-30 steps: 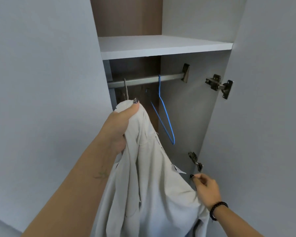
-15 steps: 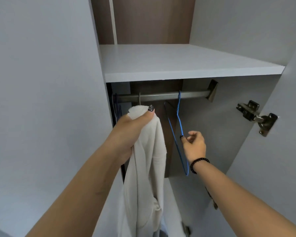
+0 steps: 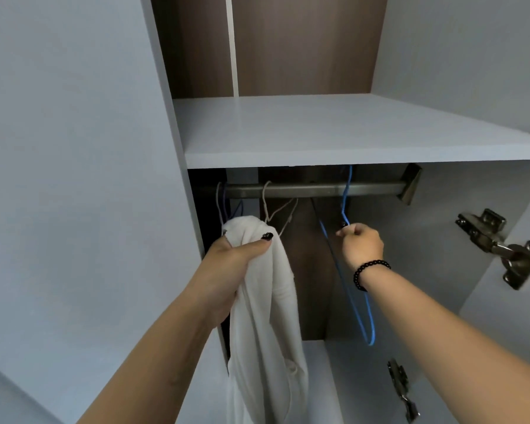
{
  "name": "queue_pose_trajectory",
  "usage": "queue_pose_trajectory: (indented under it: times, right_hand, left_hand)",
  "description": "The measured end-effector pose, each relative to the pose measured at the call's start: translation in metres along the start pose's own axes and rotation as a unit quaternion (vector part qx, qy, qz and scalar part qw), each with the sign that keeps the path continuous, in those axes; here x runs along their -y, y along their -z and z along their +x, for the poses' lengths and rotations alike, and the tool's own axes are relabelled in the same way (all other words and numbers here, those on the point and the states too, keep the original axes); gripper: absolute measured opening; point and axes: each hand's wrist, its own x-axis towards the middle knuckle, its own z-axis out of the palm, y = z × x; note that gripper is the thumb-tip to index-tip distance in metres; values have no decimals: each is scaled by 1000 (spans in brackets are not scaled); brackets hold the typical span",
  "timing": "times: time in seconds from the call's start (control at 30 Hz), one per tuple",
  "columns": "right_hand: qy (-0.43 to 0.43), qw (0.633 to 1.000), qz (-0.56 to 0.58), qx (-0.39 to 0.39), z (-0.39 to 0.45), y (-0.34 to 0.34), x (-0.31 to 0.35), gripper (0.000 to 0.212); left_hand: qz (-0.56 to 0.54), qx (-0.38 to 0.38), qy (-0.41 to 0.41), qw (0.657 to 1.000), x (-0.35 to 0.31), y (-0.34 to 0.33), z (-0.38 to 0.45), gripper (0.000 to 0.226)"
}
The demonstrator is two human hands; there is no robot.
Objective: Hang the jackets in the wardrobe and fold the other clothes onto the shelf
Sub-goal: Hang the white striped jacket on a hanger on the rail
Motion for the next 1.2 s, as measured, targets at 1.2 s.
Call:
queue_pose_trajectory:
  times: [1.2]
  right_hand:
    - [51,963,-54,259,-372,221,-32,23]
  left_hand:
    - [56,-47,36,997,88,90,-201,14]
